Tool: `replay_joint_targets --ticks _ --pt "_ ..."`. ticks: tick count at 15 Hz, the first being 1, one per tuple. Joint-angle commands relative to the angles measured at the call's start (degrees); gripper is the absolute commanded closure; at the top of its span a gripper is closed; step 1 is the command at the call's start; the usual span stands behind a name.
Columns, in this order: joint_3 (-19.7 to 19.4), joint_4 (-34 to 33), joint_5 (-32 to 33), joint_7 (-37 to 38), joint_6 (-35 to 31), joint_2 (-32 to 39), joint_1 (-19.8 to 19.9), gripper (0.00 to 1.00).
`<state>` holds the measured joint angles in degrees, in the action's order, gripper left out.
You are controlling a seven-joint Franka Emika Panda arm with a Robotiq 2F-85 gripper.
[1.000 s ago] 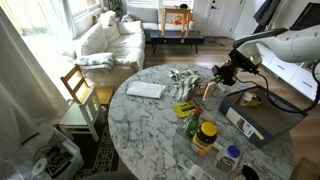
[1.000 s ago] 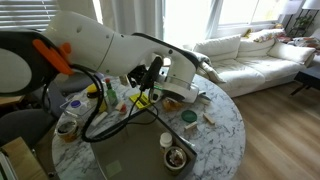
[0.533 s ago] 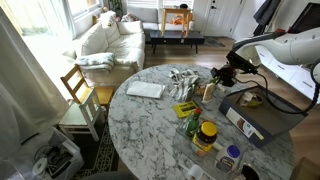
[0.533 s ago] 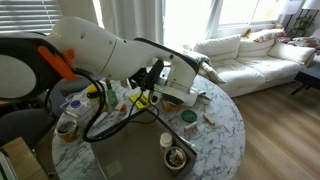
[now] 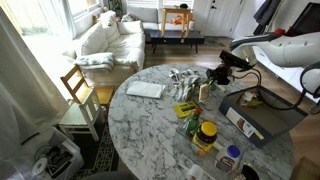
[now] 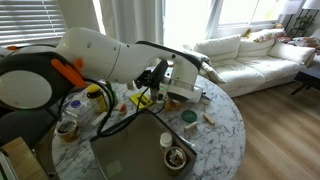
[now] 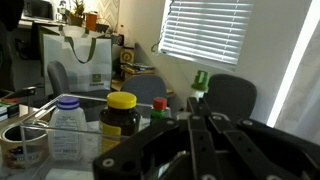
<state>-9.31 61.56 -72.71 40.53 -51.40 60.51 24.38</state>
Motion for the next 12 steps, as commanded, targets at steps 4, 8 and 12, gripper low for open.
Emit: replay_joint_targets --ticks 4,8,12 --pt "0.0 -18.2 2.0 8.4 2.0 11.8 0.5 1.0" --pt "-0.5 -23.6 3.7 9.6 3.0 16.1 0.9 1.0" --pt "-0.7 -28.2 5.4 9.7 4.6 19.4 1.2 1.0"
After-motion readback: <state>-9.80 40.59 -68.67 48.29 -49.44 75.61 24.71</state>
